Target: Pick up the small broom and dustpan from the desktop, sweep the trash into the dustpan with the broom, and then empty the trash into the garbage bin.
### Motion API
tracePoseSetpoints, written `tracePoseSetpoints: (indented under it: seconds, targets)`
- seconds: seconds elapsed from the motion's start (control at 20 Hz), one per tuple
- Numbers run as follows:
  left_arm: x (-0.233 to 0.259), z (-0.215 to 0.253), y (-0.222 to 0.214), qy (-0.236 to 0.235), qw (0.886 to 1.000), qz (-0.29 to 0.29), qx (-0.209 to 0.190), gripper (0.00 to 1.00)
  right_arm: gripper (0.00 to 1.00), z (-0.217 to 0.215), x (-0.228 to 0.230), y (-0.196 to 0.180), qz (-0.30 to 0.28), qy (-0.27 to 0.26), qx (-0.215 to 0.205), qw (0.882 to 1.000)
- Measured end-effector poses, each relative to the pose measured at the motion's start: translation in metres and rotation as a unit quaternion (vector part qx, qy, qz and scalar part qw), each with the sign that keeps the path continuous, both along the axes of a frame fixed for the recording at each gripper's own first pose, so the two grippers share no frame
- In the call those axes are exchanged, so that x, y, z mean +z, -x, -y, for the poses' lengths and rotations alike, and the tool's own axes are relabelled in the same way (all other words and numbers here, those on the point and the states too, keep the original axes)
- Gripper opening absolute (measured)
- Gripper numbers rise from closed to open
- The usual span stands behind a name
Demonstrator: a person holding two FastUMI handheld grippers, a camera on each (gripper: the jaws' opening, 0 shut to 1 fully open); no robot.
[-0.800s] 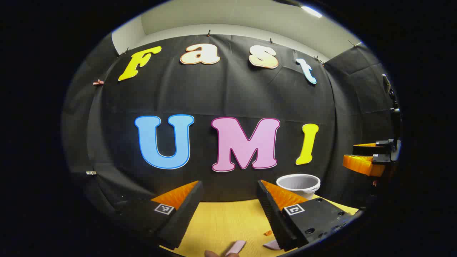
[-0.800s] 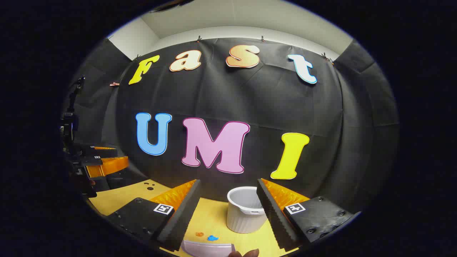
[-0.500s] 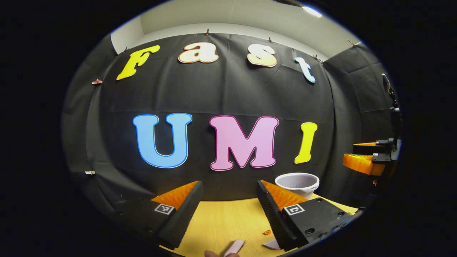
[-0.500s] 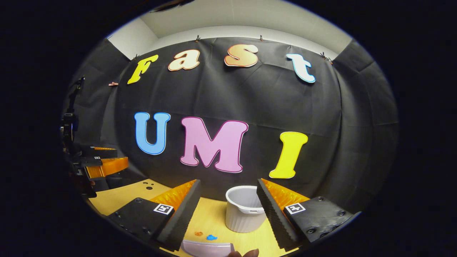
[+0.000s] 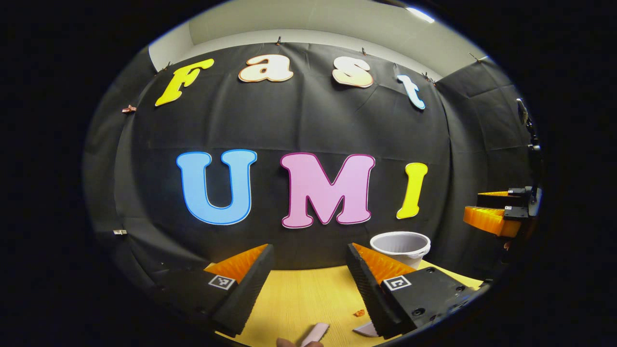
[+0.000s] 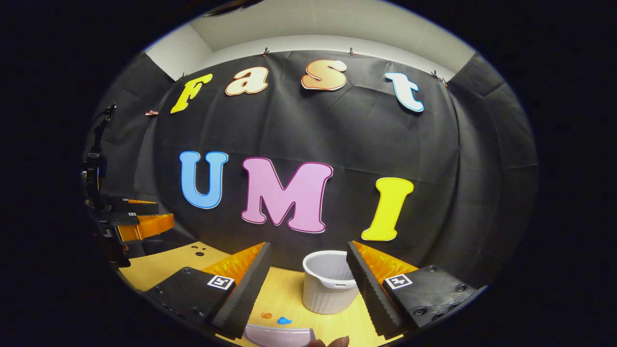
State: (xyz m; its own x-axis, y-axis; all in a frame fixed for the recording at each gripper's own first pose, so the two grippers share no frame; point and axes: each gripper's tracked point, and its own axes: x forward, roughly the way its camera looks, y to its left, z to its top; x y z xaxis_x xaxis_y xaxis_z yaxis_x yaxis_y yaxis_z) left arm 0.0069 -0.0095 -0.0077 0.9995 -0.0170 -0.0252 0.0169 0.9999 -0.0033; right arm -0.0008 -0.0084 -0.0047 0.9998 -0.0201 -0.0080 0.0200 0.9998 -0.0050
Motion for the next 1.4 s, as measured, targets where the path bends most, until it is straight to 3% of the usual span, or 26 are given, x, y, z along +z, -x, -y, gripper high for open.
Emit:
tracePoseSetpoints:
  seconds: [0.3,0.45,0.6,0.85,1.15,1.4]
  targets:
    - [-0.006,0.0,-0.001,-0.002,1.0,-0.007,-0.001,0.96,0.97,-0.001,-0.014,0.0,-0.021,0.004,0.006,1.0]
    - [-0.013,-0.004,0.0,-0.005,1.0,-0.014,0.0,0.96,0.97,-0.009,-0.053,0.017,-0.089,0.003,0.03,0.996]
    - [-0.026,-0.004,0.001,-0.009,1.0,-0.025,-0.002,0.96,0.98,-0.016,-0.11,0.045,-0.182,-0.004,0.049,0.982]
    - [-0.043,-0.008,0.006,-0.008,0.999,-0.042,-0.005,0.96,0.97,-0.036,-0.219,0.107,-0.347,0.002,0.079,0.935]
    - [-0.054,-0.025,0.013,-0.02,0.998,-0.053,0.009,0.96,0.92,-0.058,-0.321,0.137,-0.477,-0.016,0.086,0.875]
    - [-0.06,-0.038,0.022,-0.025,0.998,-0.058,0.024,0.96,0.89,-0.067,-0.389,0.146,-0.552,-0.041,0.078,0.829]
